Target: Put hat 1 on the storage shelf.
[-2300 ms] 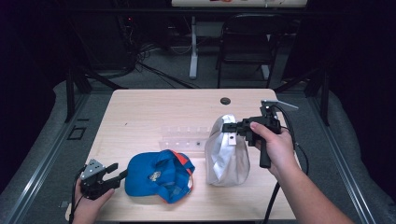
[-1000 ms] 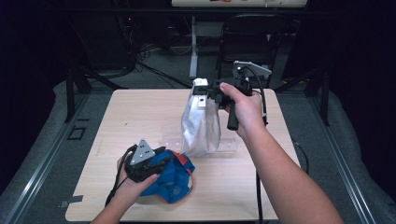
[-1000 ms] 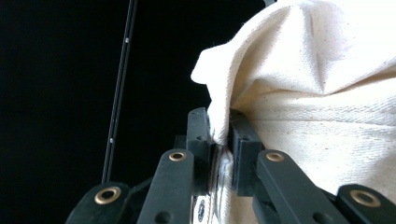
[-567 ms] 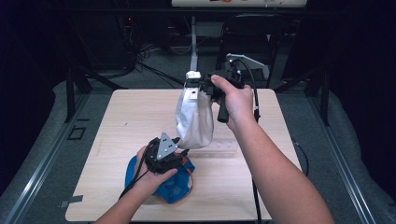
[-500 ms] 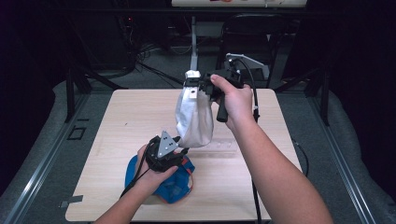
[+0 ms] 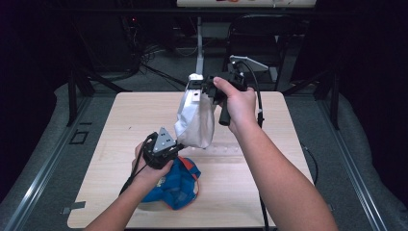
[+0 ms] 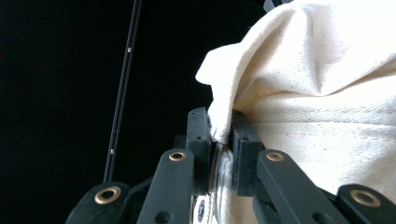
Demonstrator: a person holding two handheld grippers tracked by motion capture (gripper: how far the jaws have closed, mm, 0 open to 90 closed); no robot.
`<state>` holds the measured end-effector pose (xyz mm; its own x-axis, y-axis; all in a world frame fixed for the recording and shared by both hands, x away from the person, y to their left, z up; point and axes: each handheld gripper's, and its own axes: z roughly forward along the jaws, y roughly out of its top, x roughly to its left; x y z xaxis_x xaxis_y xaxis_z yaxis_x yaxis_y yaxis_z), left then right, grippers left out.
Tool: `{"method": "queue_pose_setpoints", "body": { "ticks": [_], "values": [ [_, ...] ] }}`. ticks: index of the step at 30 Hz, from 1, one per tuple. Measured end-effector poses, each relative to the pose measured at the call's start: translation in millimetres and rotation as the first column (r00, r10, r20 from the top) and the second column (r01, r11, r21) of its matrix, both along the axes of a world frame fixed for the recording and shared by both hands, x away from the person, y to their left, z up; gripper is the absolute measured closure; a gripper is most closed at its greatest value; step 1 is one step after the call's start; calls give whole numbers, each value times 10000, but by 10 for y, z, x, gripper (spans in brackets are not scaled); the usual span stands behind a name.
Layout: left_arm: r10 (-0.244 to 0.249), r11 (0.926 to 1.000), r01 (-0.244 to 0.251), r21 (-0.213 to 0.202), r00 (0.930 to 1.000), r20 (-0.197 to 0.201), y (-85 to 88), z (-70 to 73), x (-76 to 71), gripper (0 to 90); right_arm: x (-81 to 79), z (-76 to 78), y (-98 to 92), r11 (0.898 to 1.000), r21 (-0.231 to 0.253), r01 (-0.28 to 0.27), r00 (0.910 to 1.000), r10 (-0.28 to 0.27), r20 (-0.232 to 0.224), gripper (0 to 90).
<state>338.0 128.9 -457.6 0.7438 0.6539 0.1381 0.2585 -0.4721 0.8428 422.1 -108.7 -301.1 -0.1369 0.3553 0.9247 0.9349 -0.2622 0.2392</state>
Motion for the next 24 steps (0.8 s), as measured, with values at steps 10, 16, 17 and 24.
{"method": "queue_pose_setpoints", "body": {
  "ticks": [10,16,17,24],
  "values": [
    [-181,9965,111,-828,9963,-840,190,-66,147,850,56,-153,80,9994,-323,-120,9999,117,-91,808],
    [-301,9918,151,-1267,9926,-1177,171,-187,224,850,113,-289,114,9994,-349,-43,9994,31,-335,808],
    [-307,9921,149,-1247,9915,-1262,163,-219,237,850,131,-308,122,9990,-452,-62,9994,46,-348,808],
    [-146,9921,-32,-1257,9901,-1398,214,-315,269,849,166,-386,148,9981,-602,-96,9991,71,-414,808]
  ]
}}
